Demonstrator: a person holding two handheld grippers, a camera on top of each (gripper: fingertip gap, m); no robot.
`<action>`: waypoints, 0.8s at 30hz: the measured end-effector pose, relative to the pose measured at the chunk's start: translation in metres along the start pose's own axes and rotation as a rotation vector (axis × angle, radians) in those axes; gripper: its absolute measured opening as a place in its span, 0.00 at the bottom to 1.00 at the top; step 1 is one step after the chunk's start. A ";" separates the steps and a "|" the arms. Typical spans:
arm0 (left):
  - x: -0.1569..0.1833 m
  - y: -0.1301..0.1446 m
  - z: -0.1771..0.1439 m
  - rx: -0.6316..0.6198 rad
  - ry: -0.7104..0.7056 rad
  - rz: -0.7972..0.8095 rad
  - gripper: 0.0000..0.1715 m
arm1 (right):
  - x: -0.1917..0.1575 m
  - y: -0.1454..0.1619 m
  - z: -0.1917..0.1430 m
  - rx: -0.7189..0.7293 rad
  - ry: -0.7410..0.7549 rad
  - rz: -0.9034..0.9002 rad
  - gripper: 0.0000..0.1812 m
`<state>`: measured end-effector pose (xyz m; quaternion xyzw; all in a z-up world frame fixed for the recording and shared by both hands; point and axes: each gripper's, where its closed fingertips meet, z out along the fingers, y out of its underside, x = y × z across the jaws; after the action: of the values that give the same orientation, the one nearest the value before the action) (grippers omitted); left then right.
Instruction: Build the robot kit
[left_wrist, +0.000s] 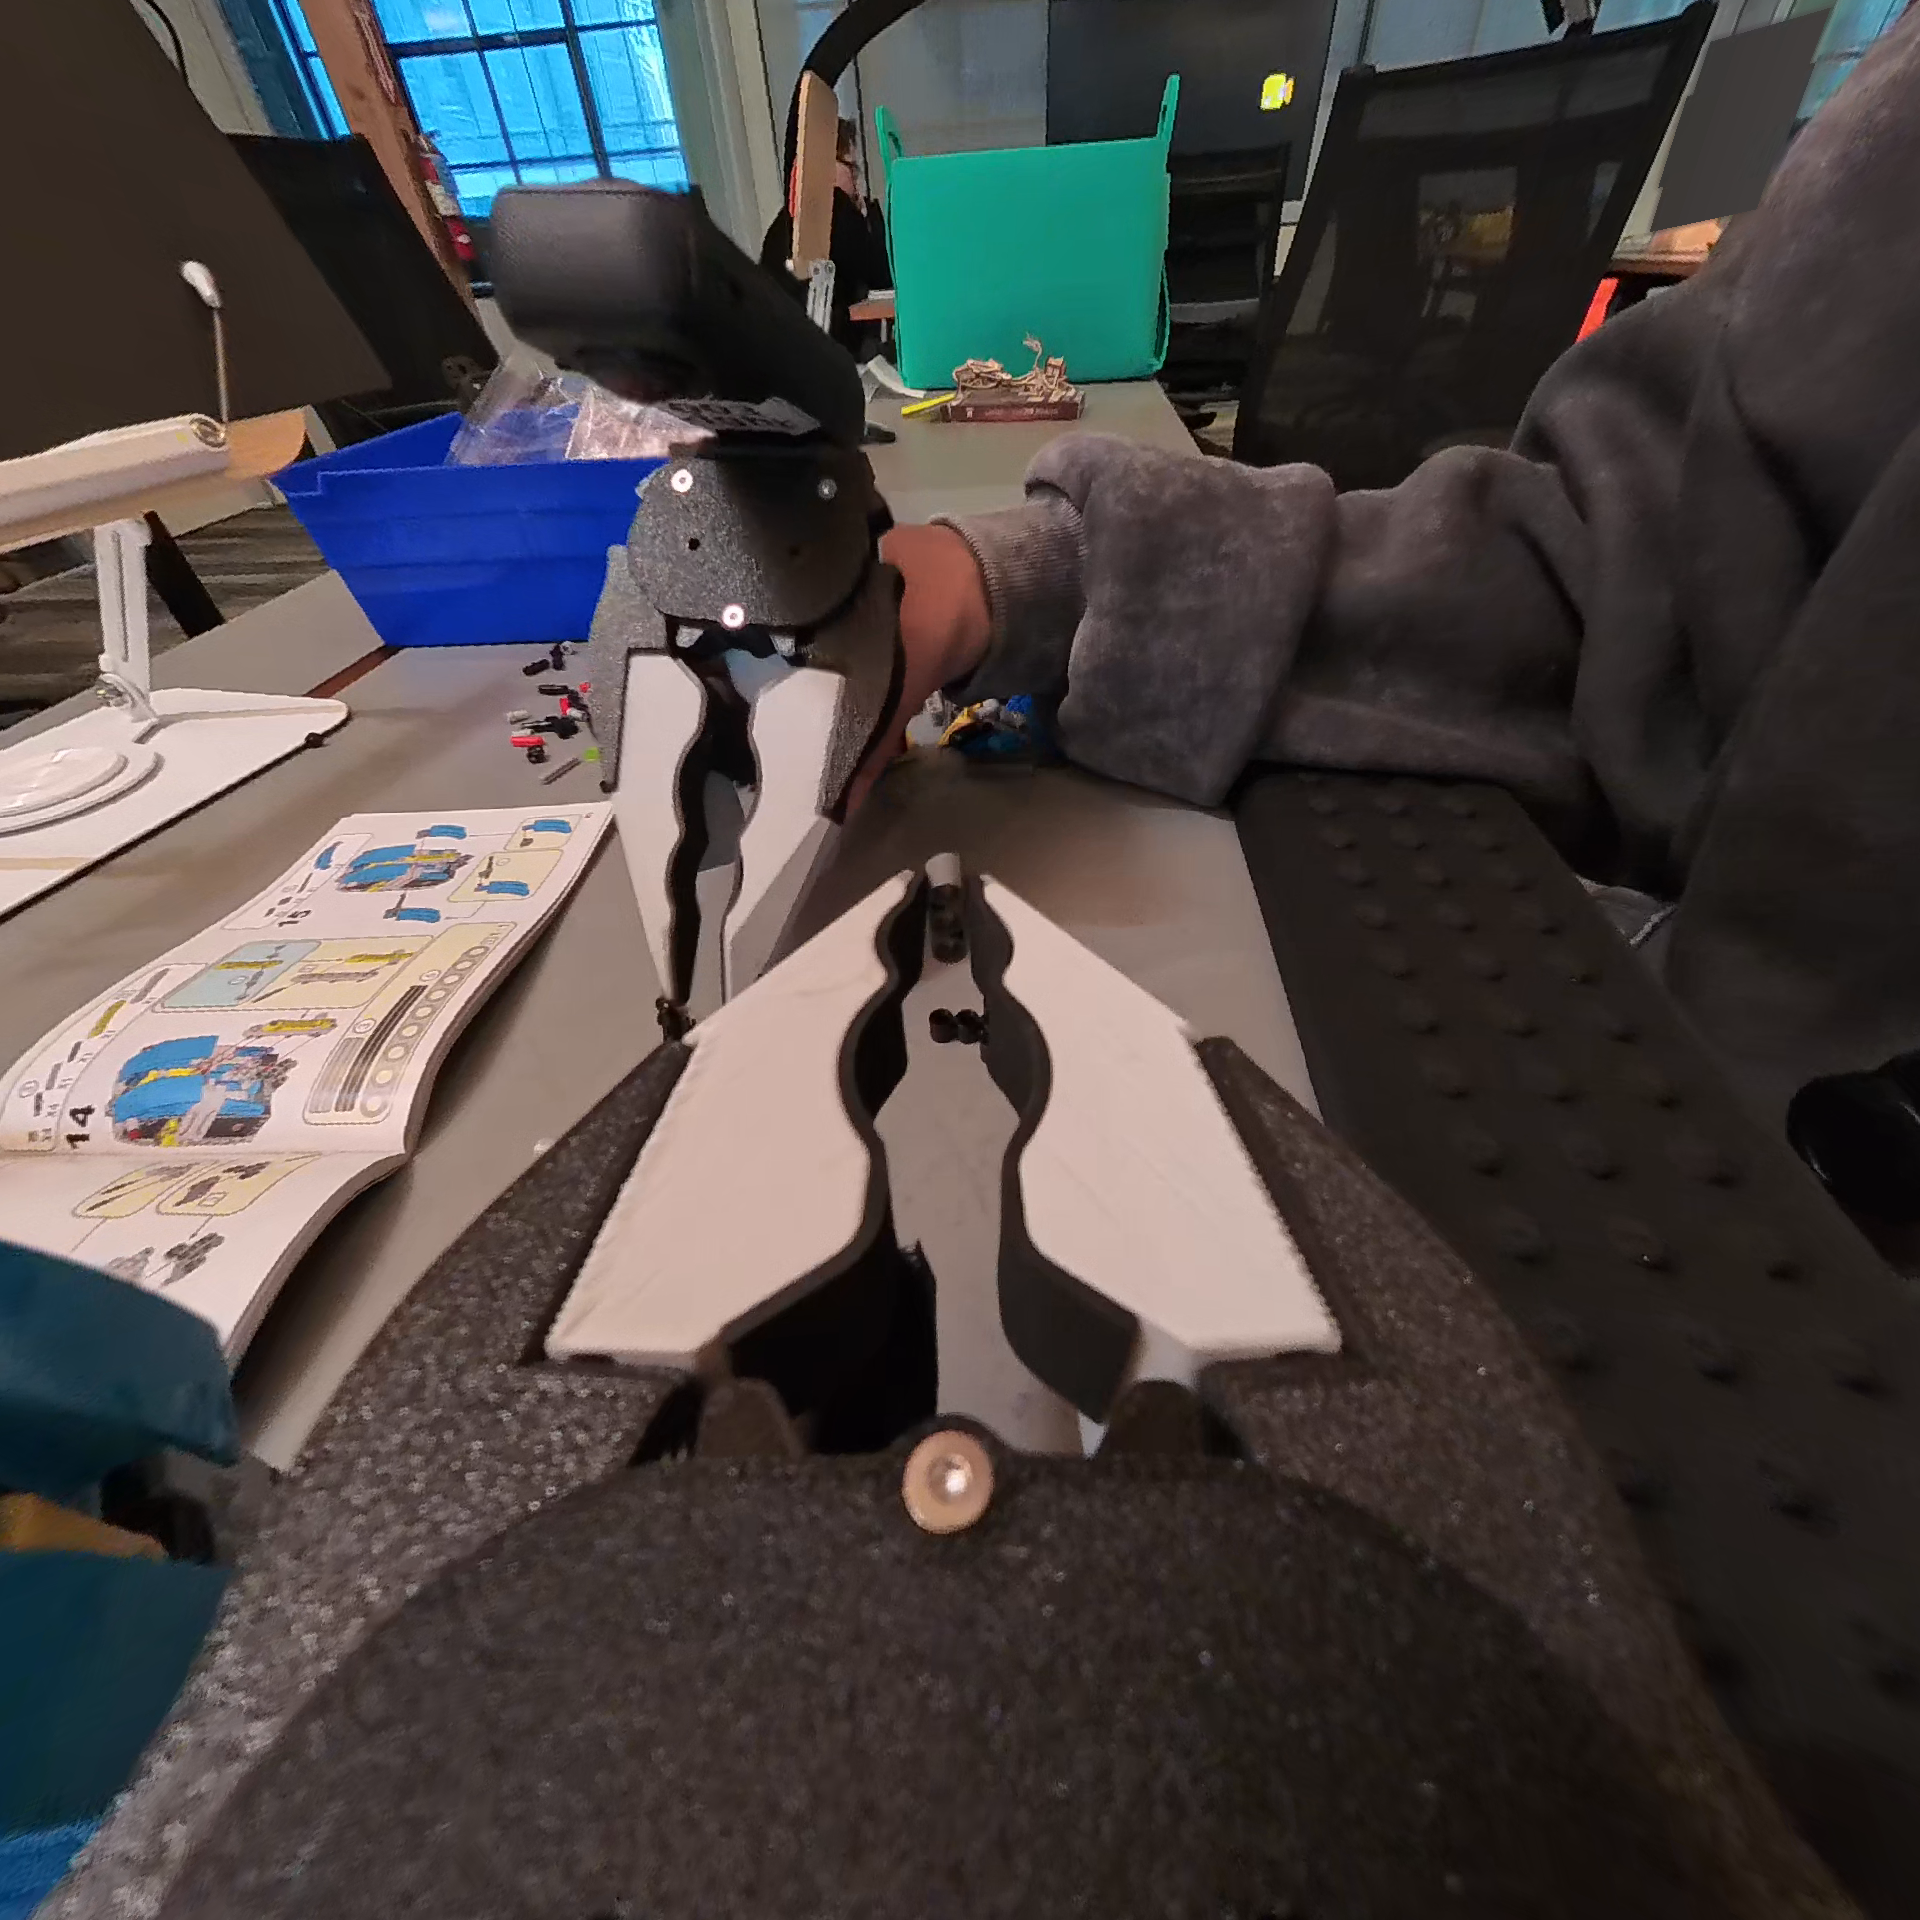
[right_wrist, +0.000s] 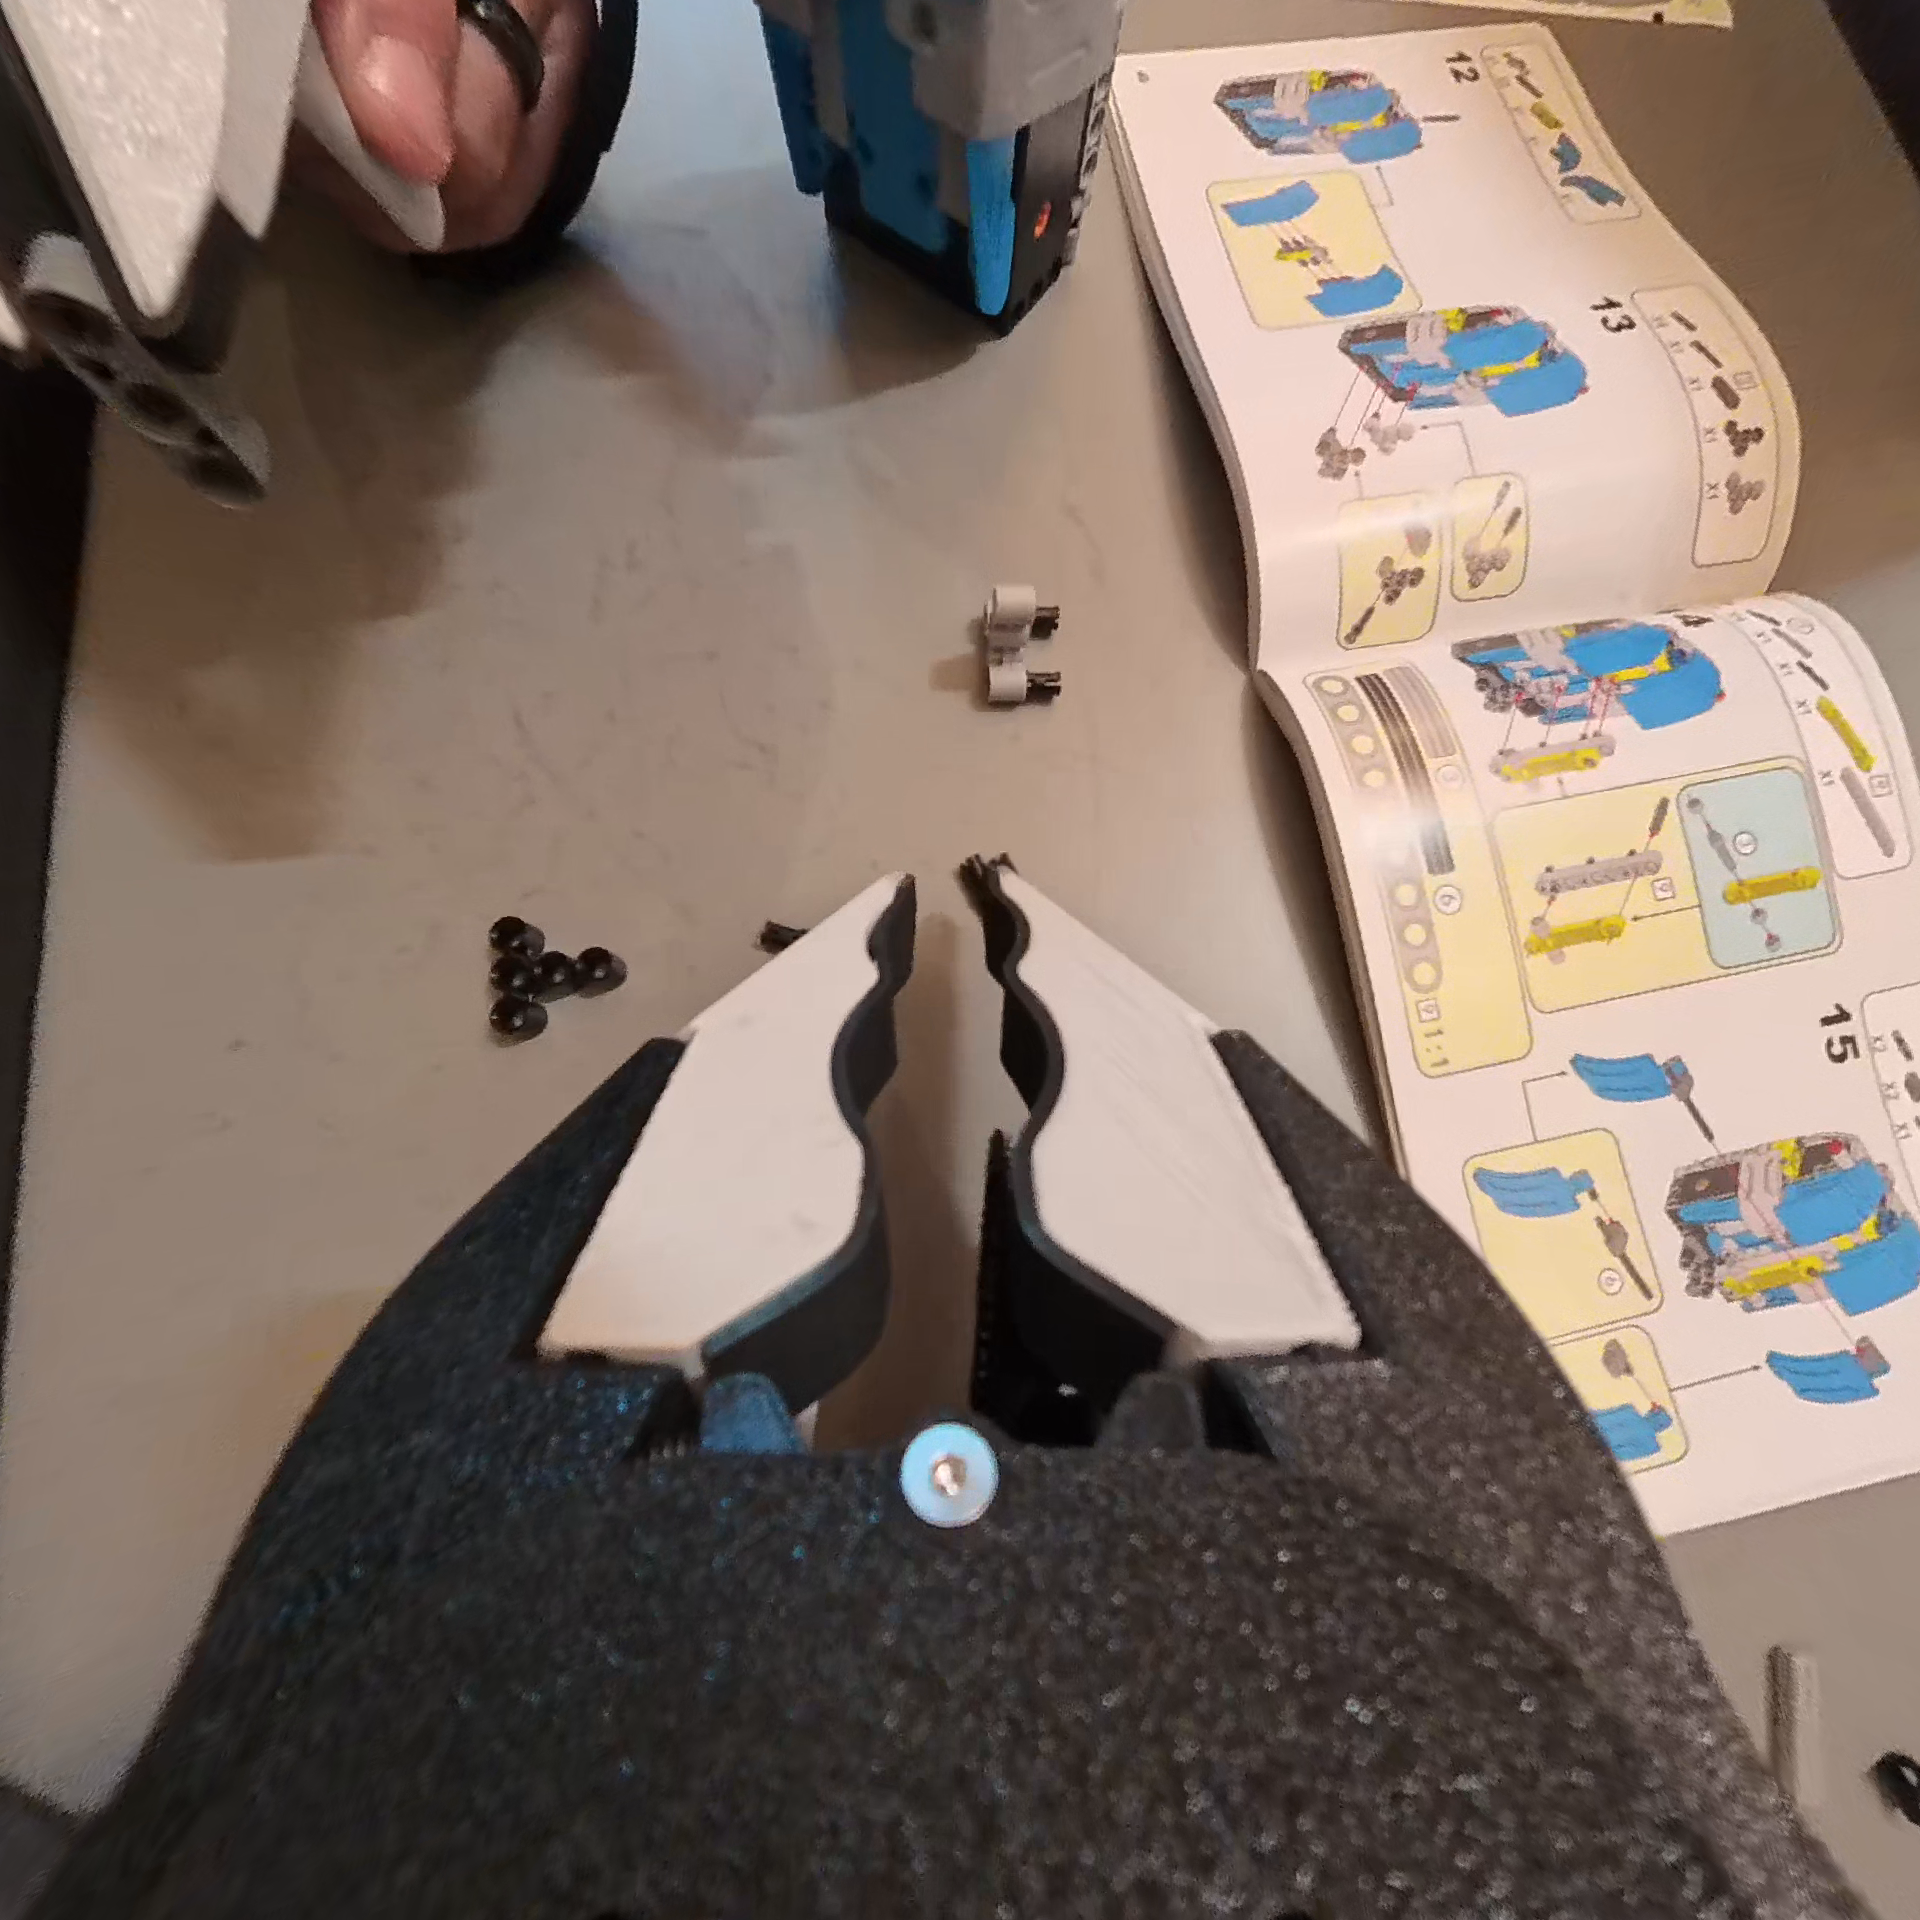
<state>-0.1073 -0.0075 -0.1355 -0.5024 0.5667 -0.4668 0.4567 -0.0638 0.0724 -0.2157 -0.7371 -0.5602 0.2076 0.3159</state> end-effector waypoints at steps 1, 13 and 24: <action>0.000 0.001 0.000 -0.003 0.000 0.004 0.04 | 0.001 0.001 0.002 -0.012 0.008 -0.011 0.07; 0.005 0.002 0.002 -0.015 0.009 0.033 0.04 | -0.001 0.003 0.007 -0.035 -0.001 -0.041 0.07; 0.006 0.002 0.002 -0.013 0.008 0.037 0.04 | -0.004 0.014 0.005 -0.093 0.003 -0.030 0.04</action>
<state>-0.1064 -0.0135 -0.1379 -0.4929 0.5807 -0.4567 0.4596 -0.0585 0.0675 -0.2288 -0.7428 -0.5797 0.1756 0.2853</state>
